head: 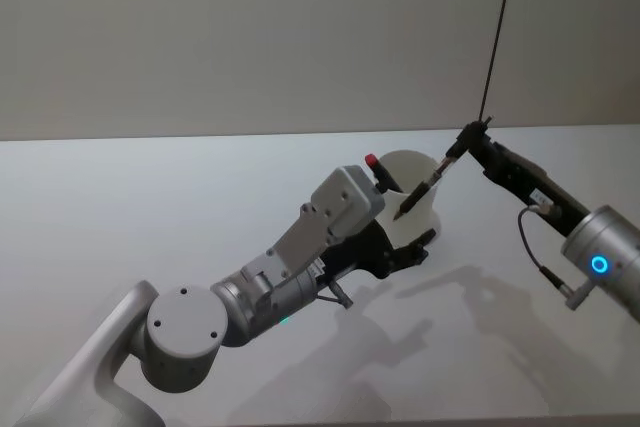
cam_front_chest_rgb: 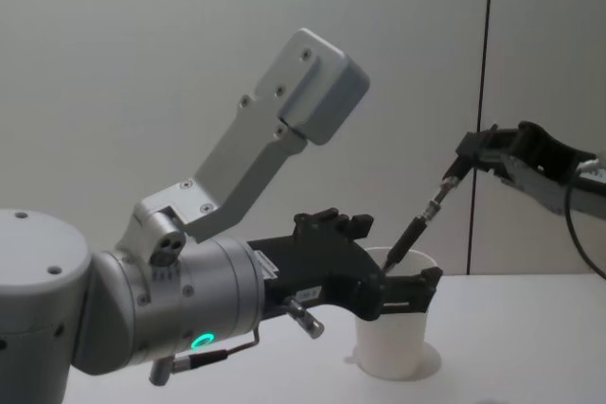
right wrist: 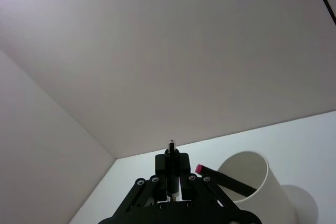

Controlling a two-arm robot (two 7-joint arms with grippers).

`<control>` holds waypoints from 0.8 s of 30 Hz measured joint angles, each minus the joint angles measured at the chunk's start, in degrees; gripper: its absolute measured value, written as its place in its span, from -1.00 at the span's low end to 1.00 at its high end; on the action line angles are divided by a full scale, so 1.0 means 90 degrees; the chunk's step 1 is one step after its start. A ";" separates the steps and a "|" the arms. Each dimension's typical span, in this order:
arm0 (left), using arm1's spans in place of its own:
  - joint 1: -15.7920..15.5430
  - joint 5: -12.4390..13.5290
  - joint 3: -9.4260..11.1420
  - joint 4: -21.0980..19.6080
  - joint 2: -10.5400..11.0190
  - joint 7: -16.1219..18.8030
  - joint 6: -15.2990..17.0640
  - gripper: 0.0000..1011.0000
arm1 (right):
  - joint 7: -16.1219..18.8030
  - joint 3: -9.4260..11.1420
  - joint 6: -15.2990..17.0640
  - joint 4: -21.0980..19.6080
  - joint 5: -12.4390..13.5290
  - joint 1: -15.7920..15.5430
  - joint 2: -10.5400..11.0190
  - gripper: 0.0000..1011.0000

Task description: Place the pen into the pen holder.

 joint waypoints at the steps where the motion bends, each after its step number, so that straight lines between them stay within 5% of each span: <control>1: 0.0000 0.0000 0.0000 0.0000 0.0000 0.0000 0.0000 0.80 | 0.0020 -0.0002 -0.0014 0.0014 -0.0046 0.0020 0.0003 -0.74; 5: 0.0000 -0.0003 0.0000 0.0000 0.0000 0.0000 -0.0001 0.98 | 0.0149 -0.0019 -0.0093 0.0146 -0.0340 0.0197 0.0029 -0.74; 24: 0.0000 -0.0004 0.0000 0.0000 0.0000 0.0000 -0.0001 0.98 | 0.1105 -0.0104 -0.0502 0.1218 -0.1930 0.1435 0.0072 -0.74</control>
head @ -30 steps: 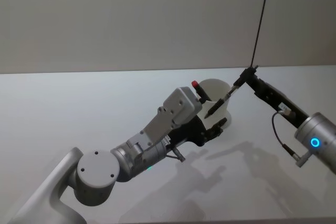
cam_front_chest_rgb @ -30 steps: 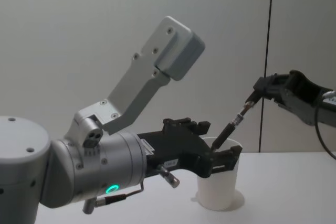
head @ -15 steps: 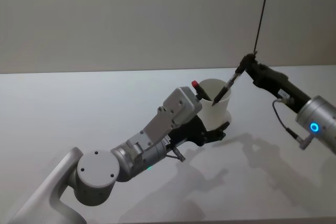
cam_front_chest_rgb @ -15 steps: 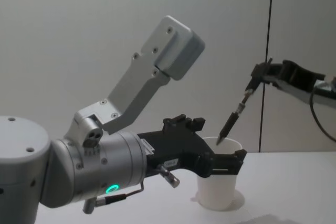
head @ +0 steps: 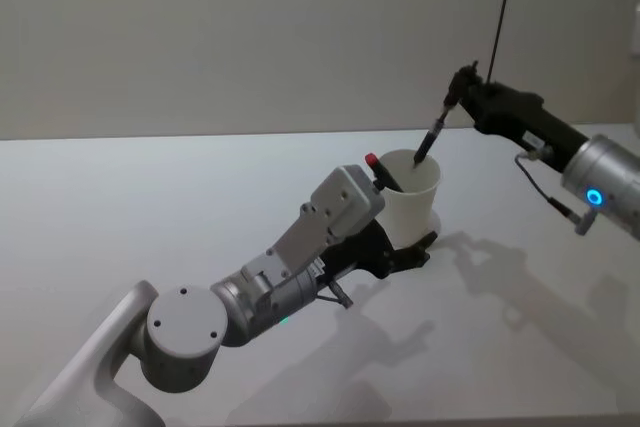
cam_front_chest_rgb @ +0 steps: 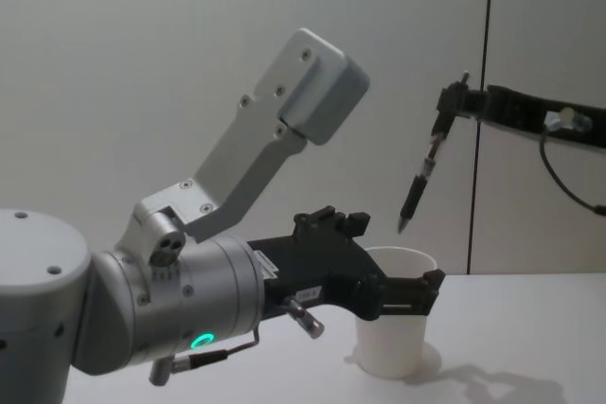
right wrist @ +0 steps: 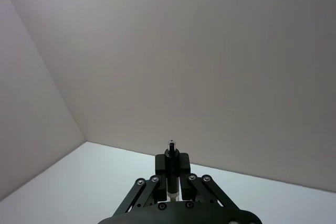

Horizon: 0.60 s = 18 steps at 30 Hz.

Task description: Place the pen into the pen holder.

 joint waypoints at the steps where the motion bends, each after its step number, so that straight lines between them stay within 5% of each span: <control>1: 0.0000 0.0000 0.0000 0.0000 0.0000 0.0000 0.0000 0.98 | 0.0044 -0.0009 -0.0020 0.0058 -0.0060 0.0059 -0.0002 -0.74; 18: 0.0000 0.0000 0.0000 0.0000 0.0000 0.0000 0.0000 0.98 | 0.0452 -0.0263 -0.0706 0.0849 -0.1315 0.0766 -0.0105 -0.74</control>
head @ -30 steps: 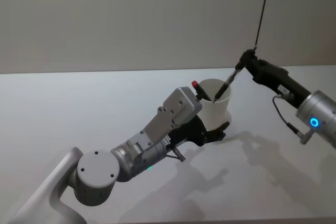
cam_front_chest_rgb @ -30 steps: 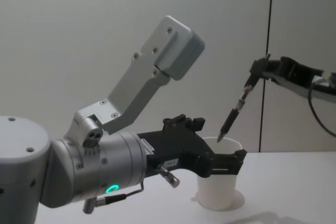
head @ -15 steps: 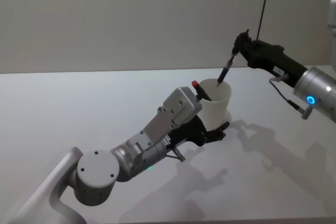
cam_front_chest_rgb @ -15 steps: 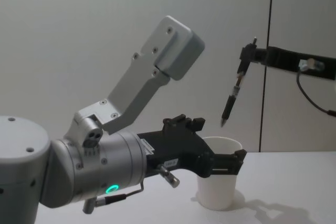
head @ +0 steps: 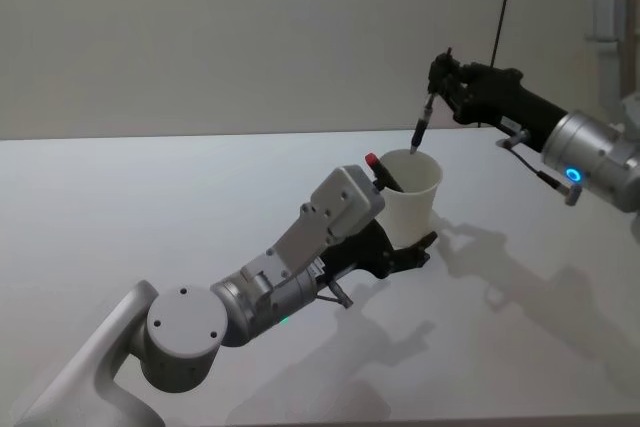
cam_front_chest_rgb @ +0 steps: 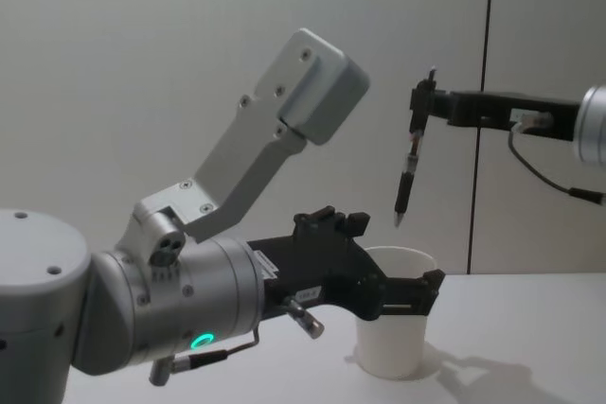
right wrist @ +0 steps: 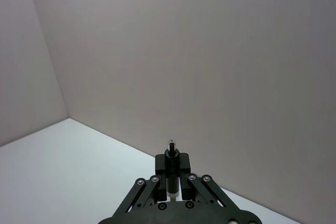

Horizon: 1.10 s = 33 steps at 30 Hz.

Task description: Place the pen into the pen holder.

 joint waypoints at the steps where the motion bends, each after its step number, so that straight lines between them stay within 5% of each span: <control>1: 0.0000 0.0000 0.0000 0.0000 0.0000 0.0000 0.0000 0.98 | 0.0014 -0.0010 -0.0033 0.0031 -0.0047 0.0021 -0.0004 -0.74; 18: 0.0000 0.0000 0.0000 0.0000 0.0000 0.0000 0.0000 0.98 | 0.0708 -0.0026 -0.0480 0.1107 -0.0412 0.0717 -0.0055 -0.74; 33: 0.0000 0.0000 0.0000 0.0000 0.0000 0.0000 0.0000 0.98 | 0.1576 0.0058 -0.0819 0.2314 -0.0264 0.1359 -0.0091 -0.74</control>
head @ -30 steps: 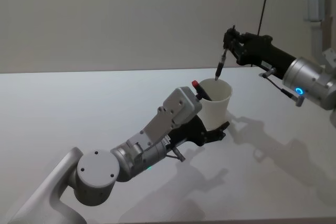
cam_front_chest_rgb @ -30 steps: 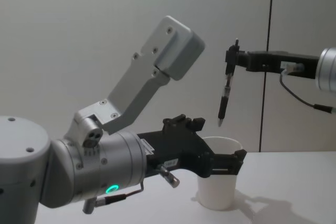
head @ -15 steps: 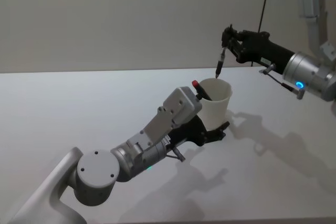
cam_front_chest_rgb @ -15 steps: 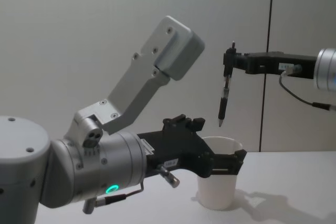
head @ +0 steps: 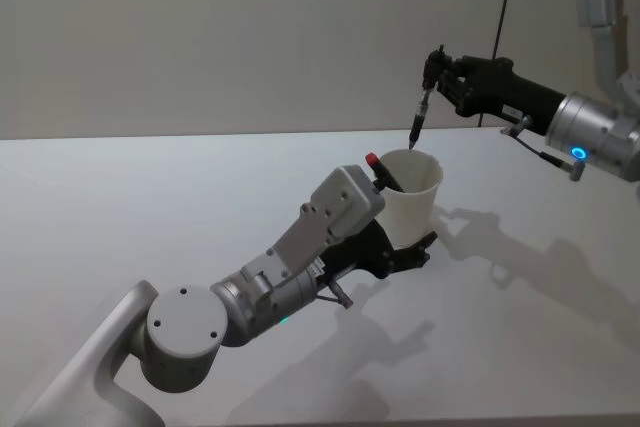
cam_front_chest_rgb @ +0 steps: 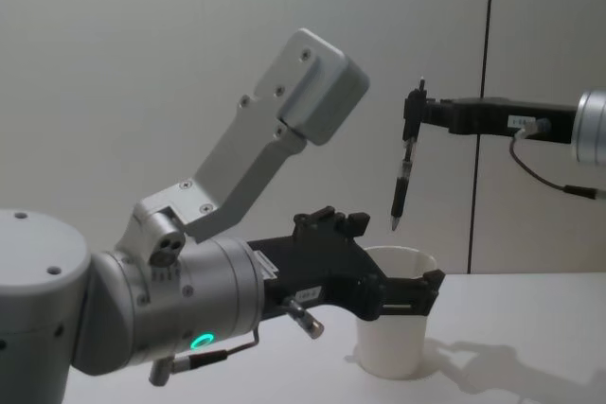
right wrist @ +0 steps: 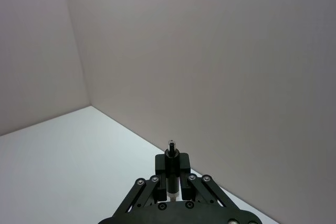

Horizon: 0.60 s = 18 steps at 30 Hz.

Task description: Place the pen into the pen holder.

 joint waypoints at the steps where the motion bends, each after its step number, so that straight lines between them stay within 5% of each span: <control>1: 0.0000 0.0000 0.0000 0.0000 0.0000 0.0000 0.0000 0.98 | 0.0045 0.0002 -0.0020 0.0065 0.0012 0.0031 -0.0003 -0.74; 18: 0.0000 0.0000 0.0000 0.0000 0.0000 0.0000 0.0000 0.98 | 0.0672 -0.0084 -0.0622 0.1651 0.0124 0.0757 -0.0144 -0.74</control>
